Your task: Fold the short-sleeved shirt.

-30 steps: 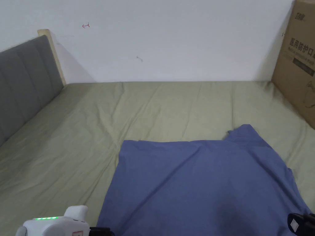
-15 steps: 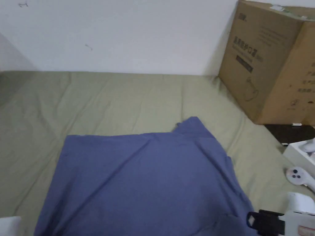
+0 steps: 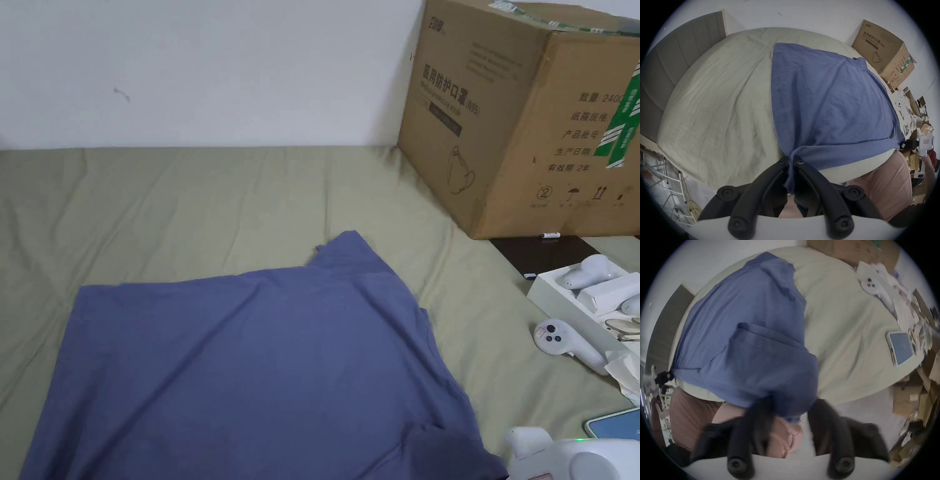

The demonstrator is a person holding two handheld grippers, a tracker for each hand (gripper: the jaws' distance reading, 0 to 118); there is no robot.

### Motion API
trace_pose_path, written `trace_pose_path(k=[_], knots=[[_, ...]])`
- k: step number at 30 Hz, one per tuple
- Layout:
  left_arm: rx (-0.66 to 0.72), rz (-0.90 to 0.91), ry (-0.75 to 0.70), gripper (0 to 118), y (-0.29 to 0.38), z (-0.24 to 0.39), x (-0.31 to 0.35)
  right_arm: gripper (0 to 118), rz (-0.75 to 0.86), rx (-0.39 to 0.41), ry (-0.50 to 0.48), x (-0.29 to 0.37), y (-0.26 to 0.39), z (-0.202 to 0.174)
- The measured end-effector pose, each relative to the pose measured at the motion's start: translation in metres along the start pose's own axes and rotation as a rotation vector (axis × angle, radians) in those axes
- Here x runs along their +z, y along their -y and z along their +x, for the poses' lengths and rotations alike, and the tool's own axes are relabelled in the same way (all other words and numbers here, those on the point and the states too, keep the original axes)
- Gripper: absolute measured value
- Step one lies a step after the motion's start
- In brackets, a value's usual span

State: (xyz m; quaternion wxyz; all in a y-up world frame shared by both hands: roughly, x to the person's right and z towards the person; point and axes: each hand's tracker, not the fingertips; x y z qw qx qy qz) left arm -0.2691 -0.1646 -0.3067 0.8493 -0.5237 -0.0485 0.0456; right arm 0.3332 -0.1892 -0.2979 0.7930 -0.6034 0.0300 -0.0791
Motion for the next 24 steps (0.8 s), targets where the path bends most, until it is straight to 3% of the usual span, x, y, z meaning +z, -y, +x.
trace_pose_path(k=[1,4,12,16,18,21,24], knots=[[0.011,0.001,0.007,4,0.000,-0.001,0.000,5,0.011,-0.046,-0.098,0.005,0.008,-0.002],[0.030,0.001,0.022,4,-0.001,-0.004,0.003,5,0.030,-0.052,-0.044,0.012,0.008,-0.003],[0.016,0.077,0.059,4,-0.022,-0.001,0.036,5,0.180,-0.149,-0.173,0.063,-0.002,0.003],[0.043,0.109,0.074,4,-0.054,-0.002,0.047,5,0.217,-0.237,-0.256,0.082,-0.036,0.003],[0.140,0.106,0.108,4,-0.077,-0.008,0.039,5,0.226,-0.261,-0.283,0.082,-0.061,-0.003],[0.209,0.102,0.149,4,-0.109,-0.017,0.012,5,0.229,-0.314,-0.308,0.063,-0.103,0.000],[0.231,0.069,0.126,4,-0.141,-0.022,-0.027,5,0.223,-0.425,-0.315,0.029,-0.143,0.009]])
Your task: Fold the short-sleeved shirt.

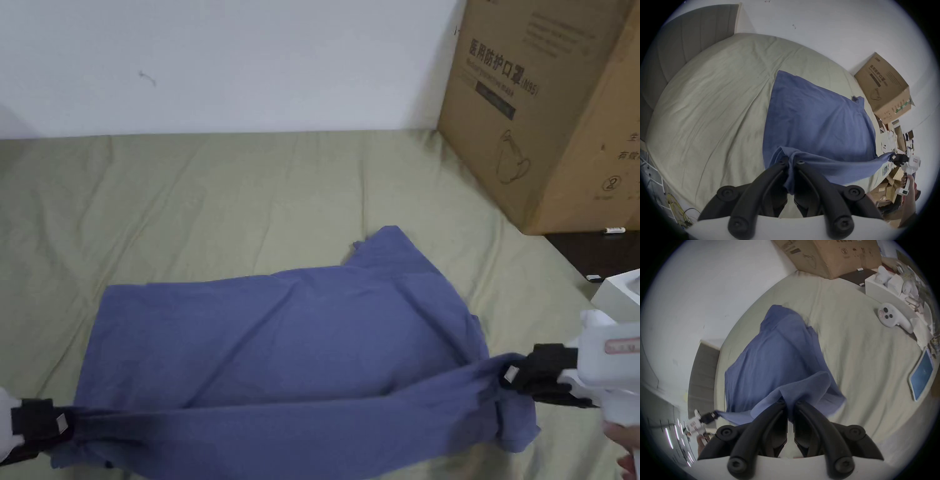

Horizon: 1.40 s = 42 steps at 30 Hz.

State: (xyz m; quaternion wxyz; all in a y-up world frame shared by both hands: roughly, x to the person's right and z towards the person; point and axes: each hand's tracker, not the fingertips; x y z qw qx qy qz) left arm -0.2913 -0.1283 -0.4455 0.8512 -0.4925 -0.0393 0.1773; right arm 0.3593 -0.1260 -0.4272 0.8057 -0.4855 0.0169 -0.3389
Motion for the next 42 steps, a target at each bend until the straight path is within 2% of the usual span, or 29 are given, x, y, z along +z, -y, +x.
trace_pose_path(k=[1,4,6,7,8,9,10,11,12,16,20,22,23,24,25,26,27,28,29,34,35,36,37,38,40,42], knots=[[0.044,-0.008,-0.001,4,-0.007,-0.002,-0.013,5,0.005,-0.057,0.002,-0.015,-0.012,0.003],[0.144,-0.018,0.022,4,-0.023,-0.009,-0.041,5,0.019,-0.155,0.006,-0.052,-0.031,0.008],[0.173,-0.011,0.036,5,-0.028,-0.011,-0.054,5,0.028,-0.171,0.013,-0.072,-0.039,0.008],[0.167,-0.007,0.032,10,-0.029,-0.010,-0.059,7,0.031,-0.172,0.013,-0.080,-0.041,0.007],[0.162,-0.005,0.029,37,-0.028,-0.008,-0.062,26,0.041,-0.171,0.010,-0.083,-0.041,0.005],[0.151,0.003,0.022,74,-0.027,-0.007,-0.063,62,0.080,-0.158,0.018,-0.083,-0.041,0.001],[0.145,0.014,0.025,102,-0.026,-0.007,-0.062,98,0.132,-0.145,0.037,-0.080,-0.039,-0.003],[0.142,0.029,0.041,109,-0.023,-0.007,-0.059,112,0.153,-0.137,0.057,-0.076,-0.037,-0.007],[0.144,0.078,0.073,109,-0.021,-0.005,-0.051,113,0.190,-0.132,0.047,-0.069,-0.033,-0.011],[0.125,0.254,0.158,107,-0.010,0.001,-0.009,113,0.307,-0.045,-0.036,-0.028,-0.010,-0.028],[0.001,0.486,0.125,107,0.025,0.025,0.049,112,0.426,0.134,-0.038,0.023,0.039,-0.055],[-0.063,0.596,0.091,102,0.054,0.037,0.080,105,0.521,0.240,-0.097,0.049,0.073,-0.064],[-0.090,0.632,0.078,85,0.066,0.042,0.092,85,0.531,0.299,-0.109,0.058,0.086,-0.071],[-0.118,0.647,0.069,62,0.078,0.045,0.101,49,0.550,0.347,-0.087,0.067,0.100,-0.078],[-0.141,0.640,0.051,28,0.085,0.048,0.106,13,0.561,0.369,-0.030,0.070,0.112,-0.084],[-0.165,0.610,0.008,0,0.090,0.052,0.108,5,0.571,0.373,-0.003,0.075,0.123,-0.088],[-0.178,0.591,-0.015,0,0.095,0.053,0.111,5,0.550,0.357,-0.041,0.078,0.128,-0.087],[-0.196,0.524,0.005,0,0.090,0.046,0.105,5,0.495,0.342,-0.133,0.078,0.130,-0.086],[-0.202,0.469,0.031,0,0.086,0.043,0.103,5,0.464,0.328,-0.177,0.077,0.131,-0.085],[-0.134,0.018,-0.133,0,0.045,0.016,0.029,5,0.409,0.362,-0.123,0.065,0.133,-0.088],[-0.105,-0.008,-0.104,15,0.041,0.005,0.013,5,0.393,0.361,-0.126,0.063,0.132,-0.087],[-0.082,-0.017,-0.078,50,0.035,-0.004,-0.006,5,0.374,0.349,-0.130,0.060,0.131,-0.086],[-0.066,-0.023,-0.081,97,0.032,-0.008,-0.017,5,0.359,0.341,-0.134,0.059,0.132,-0.084],[-0.071,-0.046,-0.112,118,0.028,-0.013,-0.034,5,0.338,0.333,-0.140,0.057,0.131,-0.083],[-0.090,-0.019,-0.199,114,0.026,-0.018,-0.052,5,0.319,0.325,-0.139,0.052,0.130,-0.081],[-0.105,-0.024,-0.208,114,0.013,-0.023,-0.076,5,0.299,0.322,-0.131,0.048,0.129,-0.080]])
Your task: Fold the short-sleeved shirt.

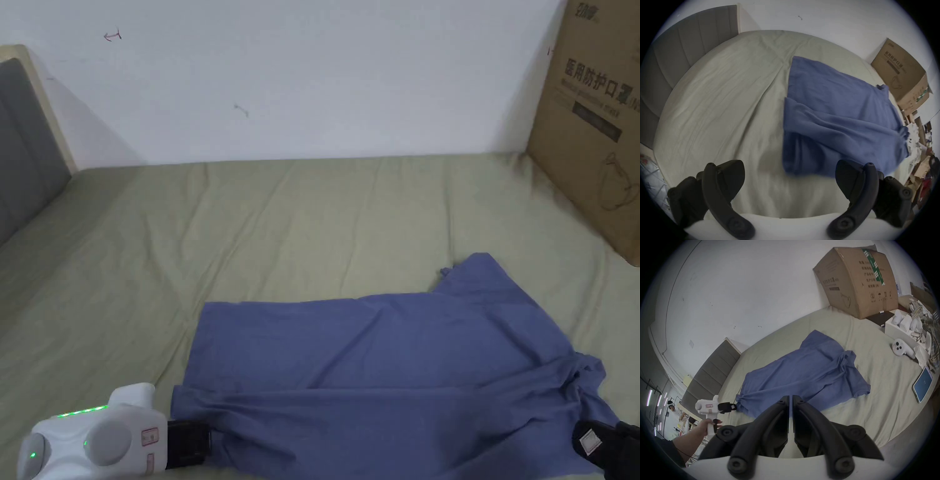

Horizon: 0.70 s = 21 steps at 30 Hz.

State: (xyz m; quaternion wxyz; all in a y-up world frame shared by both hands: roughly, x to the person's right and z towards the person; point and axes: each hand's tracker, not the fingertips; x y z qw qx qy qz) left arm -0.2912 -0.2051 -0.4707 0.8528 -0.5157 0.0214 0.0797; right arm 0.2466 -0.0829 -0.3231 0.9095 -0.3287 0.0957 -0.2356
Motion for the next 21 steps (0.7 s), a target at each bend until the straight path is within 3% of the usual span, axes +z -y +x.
trace_pose_path(k=[4,10,12,13,14,15,17,19,21], knots=[[0.061,-0.095,0.022,118,-0.005,-0.003,-0.041,5,-0.022,0.005,0.011,-0.006,0.000,0.004],[0.020,-0.091,-0.061,118,-0.005,0.012,-0.029,5,-0.034,-0.023,0.027,-0.015,0.001,0.015],[-0.068,-0.041,-0.122,97,-0.004,0.034,-0.011,5,-0.035,-0.037,0.031,-0.015,0.002,0.021],[-0.171,0.003,-0.127,72,-0.001,0.048,-0.001,5,-0.032,-0.039,0.033,-0.015,0.001,0.024],[-0.266,0.029,-0.108,29,0.005,0.060,0.009,5,-0.025,-0.038,0.041,-0.015,0.000,0.028],[-0.340,0.028,-0.105,7,0.009,0.074,0.012,5,-0.017,-0.035,0.056,-0.016,-0.001,0.037],[-0.378,0.008,-0.055,7,0.010,0.088,0.017,5,-0.019,-0.047,0.069,-0.020,-0.009,0.055],[-0.304,-0.005,0.036,7,0.008,0.086,0.021,5,-0.056,-0.085,0.073,-0.029,-0.023,0.073],[-0.267,0.022,0.010,7,0.003,0.084,0.028,6,-0.098,-0.125,0.131,-0.043,-0.039,0.093]])
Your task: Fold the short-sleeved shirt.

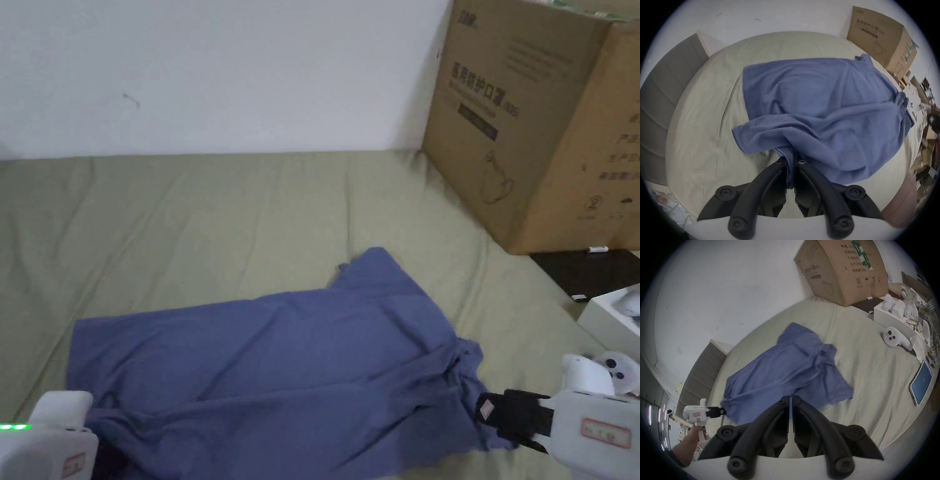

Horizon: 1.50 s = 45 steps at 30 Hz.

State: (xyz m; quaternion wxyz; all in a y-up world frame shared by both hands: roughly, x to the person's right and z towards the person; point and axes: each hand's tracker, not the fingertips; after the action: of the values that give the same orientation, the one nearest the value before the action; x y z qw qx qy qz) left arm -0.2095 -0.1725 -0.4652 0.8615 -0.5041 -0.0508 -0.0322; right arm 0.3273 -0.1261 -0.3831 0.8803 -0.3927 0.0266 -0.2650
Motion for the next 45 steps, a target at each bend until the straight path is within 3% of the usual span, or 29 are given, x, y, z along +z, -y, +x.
trace_pose_path(k=[1,2,3,4,8,12,13,14,15,16,18,19,21,23,27,32,39,41,43,44,45], knots=[[0.036,0.009,0.010,7,0.000,-0.009,0.003,16,-0.041,-0.029,0.002,-0.010,-0.011,0.009],[0.067,0.011,0.021,7,0.000,-0.014,0.005,66,-0.085,-0.054,-0.010,-0.019,-0.019,0.017],[0.090,0.005,0.029,7,0.000,-0.019,0.007,108,-0.122,-0.091,0.014,-0.031,-0.028,0.029],[0.094,-0.001,0.023,7,0.001,-0.024,0.008,117,-0.171,-0.113,0.053,-0.045,-0.033,0.038],[0.094,-0.004,-0.020,7,0.010,-0.036,0.014,116,-0.241,-0.034,0.197,-0.081,-0.034,0.061],[0.142,-0.021,0.016,7,0.014,-0.040,0.014,112,-0.369,0.022,0.182,-0.113,-0.037,0.055],[0.141,-0.023,0.014,7,0.014,-0.040,0.012,104,-0.395,0.037,0.180,-0.118,-0.035,0.053],[0.135,-0.024,0.011,7,0.015,-0.038,0.012,84,-0.414,0.071,0.224,-0.119,-0.035,0.045],[0.127,-0.025,0.007,7,0.015,-0.037,0.012,68,-0.401,0.165,0.339,-0.119,-0.032,0.037],[0.129,-0.027,0.009,7,0.015,-0.037,0.013,51,-0.371,0.223,0.360,-0.117,-0.029,0.033],[0.144,-0.022,0.014,7,0.011,-0.040,0.017,14,-0.377,0.200,0.248,-0.108,-0.033,0.027],[0.157,-0.011,0.025,7,0.009,-0.042,0.023,7,-0.371,0.166,0.212,-0.102,-0.034,0.025],[0.173,0.027,0.058,7,0.003,-0.049,0.036,7,-0.317,0.208,0.241,-0.086,-0.036,0.015],[0.189,0.085,0.096,7,-0.001,-0.054,0.059,7,-0.256,0.230,0.198,-0.060,-0.046,0.003],[0.224,0.201,0.129,7,0.002,-0.068,0.117,7,-0.177,0.080,0.053,0.005,-0.057,0.002],[0.256,0.132,0.198,7,0.055,-0.088,0.152,7,-0.208,0.034,0.015,0.066,-0.016,0.011],[0.267,-0.241,0.198,7,0.154,-0.088,0.077,7,-0.455,-0.021,0.148,0.023,0.071,0.060],[0.248,-0.234,0.195,7,0.165,-0.083,0.066,7,-0.483,0.038,0.210,0.010,0.085,0.060],[0.267,-0.194,0.194,7,0.163,-0.084,0.070,7,-0.454,0.027,0.191,0.003,0.080,0.070],[0.274,-0.195,0.196,10,0.160,-0.086,0.073,8,-0.439,0.028,0.194,0.005,0.077,0.067],[0.281,-0.189,0.187,25,0.157,-0.090,0.074,16,-0.416,0.029,0.191,0.009,0.072,0.063]])
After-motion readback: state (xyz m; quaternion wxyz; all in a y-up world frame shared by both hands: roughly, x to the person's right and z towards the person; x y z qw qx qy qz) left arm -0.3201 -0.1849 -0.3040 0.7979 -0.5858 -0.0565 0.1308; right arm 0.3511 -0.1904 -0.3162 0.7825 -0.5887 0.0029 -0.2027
